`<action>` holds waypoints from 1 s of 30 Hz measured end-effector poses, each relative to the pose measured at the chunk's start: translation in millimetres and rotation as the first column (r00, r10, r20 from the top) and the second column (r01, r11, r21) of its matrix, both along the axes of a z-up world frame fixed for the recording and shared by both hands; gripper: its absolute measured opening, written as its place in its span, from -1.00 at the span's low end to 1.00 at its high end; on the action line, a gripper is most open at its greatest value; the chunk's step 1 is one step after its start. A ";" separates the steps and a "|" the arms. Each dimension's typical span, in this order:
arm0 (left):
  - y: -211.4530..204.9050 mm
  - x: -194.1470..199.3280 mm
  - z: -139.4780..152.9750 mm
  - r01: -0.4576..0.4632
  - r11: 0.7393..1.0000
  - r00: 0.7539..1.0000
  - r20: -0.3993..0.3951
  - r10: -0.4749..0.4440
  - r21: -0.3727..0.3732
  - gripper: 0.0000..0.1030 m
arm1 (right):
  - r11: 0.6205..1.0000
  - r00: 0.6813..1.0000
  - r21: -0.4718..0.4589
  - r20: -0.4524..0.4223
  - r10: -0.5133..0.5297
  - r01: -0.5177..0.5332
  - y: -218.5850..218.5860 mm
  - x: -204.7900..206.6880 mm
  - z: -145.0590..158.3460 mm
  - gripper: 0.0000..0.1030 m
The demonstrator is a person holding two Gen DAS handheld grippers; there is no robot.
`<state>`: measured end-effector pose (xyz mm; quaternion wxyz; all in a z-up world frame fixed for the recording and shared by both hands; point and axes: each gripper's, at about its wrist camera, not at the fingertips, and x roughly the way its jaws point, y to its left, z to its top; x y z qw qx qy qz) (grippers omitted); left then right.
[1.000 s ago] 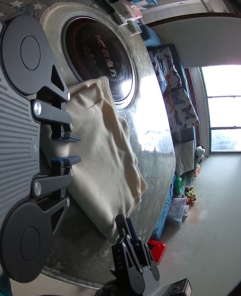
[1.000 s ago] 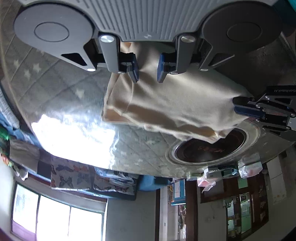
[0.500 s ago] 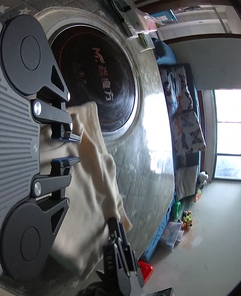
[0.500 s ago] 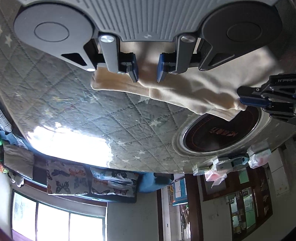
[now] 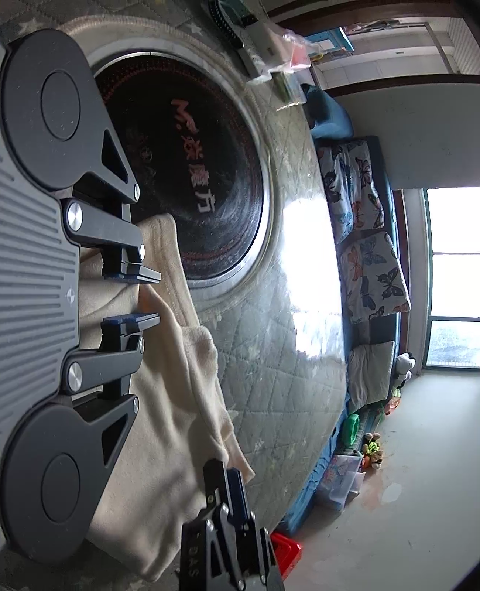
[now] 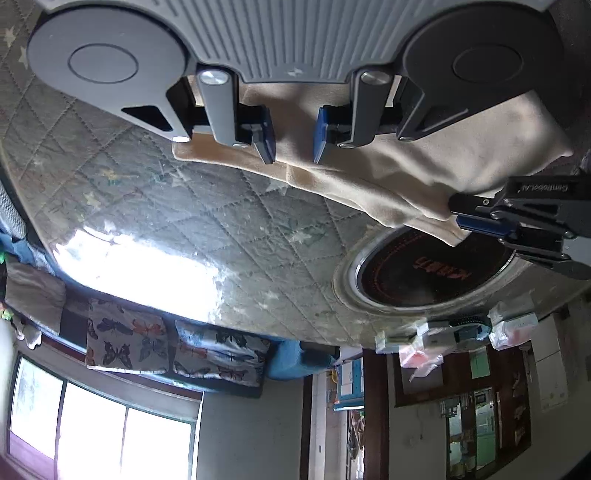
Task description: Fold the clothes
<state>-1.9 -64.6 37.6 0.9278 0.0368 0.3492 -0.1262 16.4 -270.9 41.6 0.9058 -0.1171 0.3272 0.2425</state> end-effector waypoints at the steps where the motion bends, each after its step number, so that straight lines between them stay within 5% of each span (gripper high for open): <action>1: 3.2 -2.4 2.2 -0.009 1.000 1.000 0.002 0.009 -0.004 -0.59 | 1.000 1.000 -0.004 0.008 0.011 -0.011 2.2 -4.2 2.3 -0.57; 9: 28.4 -26.0 13.4 -0.076 0.996 0.997 0.001 0.077 -0.047 -0.01 | 0.991 0.989 -0.030 0.055 0.135 -0.134 30.9 -45.0 13.5 -0.35; 19: 47.3 -53.4 10.5 -0.135 0.987 0.991 -0.013 0.134 -0.089 0.00 | 0.938 0.935 -0.058 0.079 0.345 -0.341 86.1 -95.2 7.0 -0.35; 30: 71.5 -67.5 11.6 -0.208 0.969 0.978 -0.040 0.204 -0.136 0.01 | 0.910 0.910 -0.070 0.041 0.412 -0.409 122.4 -101.6 -13.2 -0.36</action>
